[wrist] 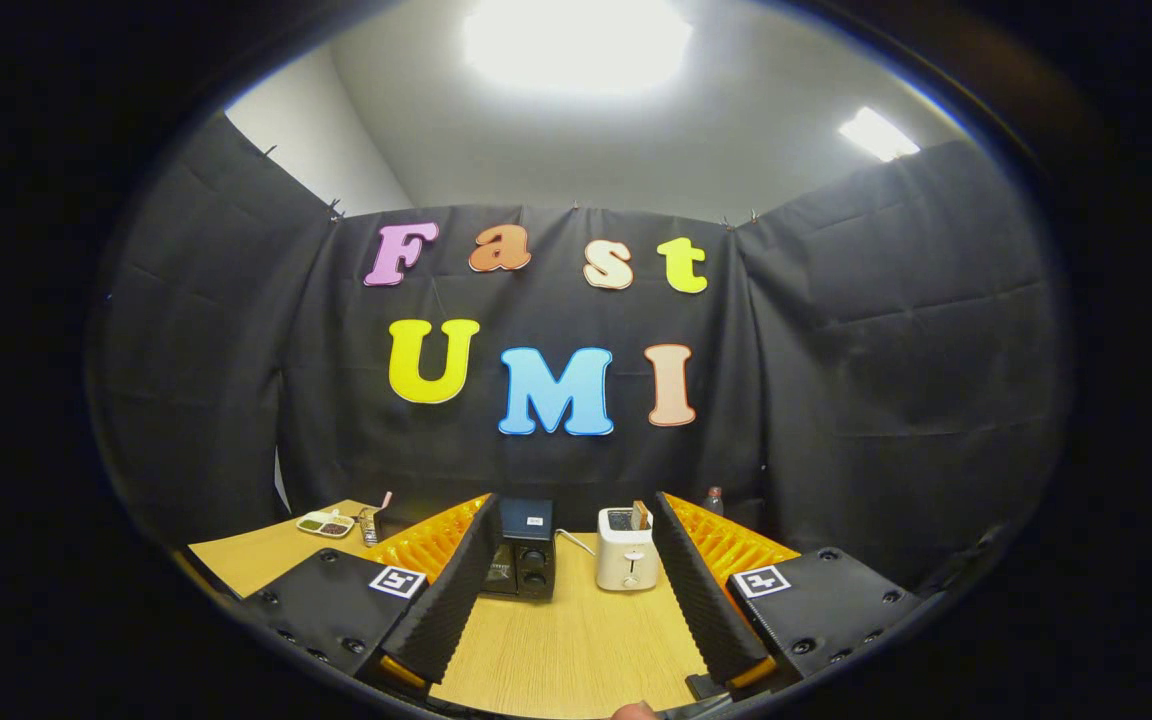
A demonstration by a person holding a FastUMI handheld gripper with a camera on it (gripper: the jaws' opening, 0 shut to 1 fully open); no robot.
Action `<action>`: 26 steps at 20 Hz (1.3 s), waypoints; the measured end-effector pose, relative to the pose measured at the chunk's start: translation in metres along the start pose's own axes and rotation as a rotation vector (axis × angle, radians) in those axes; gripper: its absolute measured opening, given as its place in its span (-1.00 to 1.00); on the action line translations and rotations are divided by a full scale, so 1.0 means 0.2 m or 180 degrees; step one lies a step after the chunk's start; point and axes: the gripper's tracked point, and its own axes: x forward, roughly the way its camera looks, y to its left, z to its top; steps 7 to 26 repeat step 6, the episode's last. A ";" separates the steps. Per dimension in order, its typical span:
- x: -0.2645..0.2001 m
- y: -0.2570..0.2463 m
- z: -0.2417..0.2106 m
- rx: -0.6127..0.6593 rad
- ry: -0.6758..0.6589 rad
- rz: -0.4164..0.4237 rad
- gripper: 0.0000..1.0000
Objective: Open the toaster oven, put the food inside, and close the toaster oven door.
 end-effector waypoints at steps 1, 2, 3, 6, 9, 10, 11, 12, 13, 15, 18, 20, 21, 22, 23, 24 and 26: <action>0.00 0.00 0.01 -0.0009 -0.0007 0.0010 0.91; 0.01 0.00 0.01 -0.0014 -0.0010 0.0016 0.91; 0.01 0.00 0.01 -0.0011 -0.0013 0.0020 0.91; 0.02 -0.01 0.01 0.0024 -0.0017 0.0021 0.91; 0.02 -0.01 0.01 0.0024 -0.0017 0.0021 0.91; 0.02 -0.01 0.01 0.0024 -0.0017 0.0021 0.91; 0.02 -0.01 0.01 0.0024 -0.0017 0.0021 0.91; 0.02 -0.01 0.01 0.0024 -0.0017 0.0021 0.91; 0.02 -0.01 0.01 0.0024 -0.0017 0.0021 0.91; 0.02 -0.01 0.01 0.0024 -0.0017 0.0021 0.91; 0.02 -0.01 0.01 0.0024 -0.0017 0.0021 0.91; 0.02 -0.01 0.01 0.0024 -0.0017 0.0021 0.91; 0.02 -0.01 0.01 0.0024 -0.0017 0.0021 0.91; 0.02 -0.01 0.01 0.0024 -0.0017 0.0021 0.91; 0.02 -0.01 0.01 0.0024 -0.0017 0.0021 0.91; 0.02 -0.01 0.01 0.0024 -0.0017 0.0021 0.91; 0.02 -0.01 0.01 0.0024 -0.0017 0.0021 0.91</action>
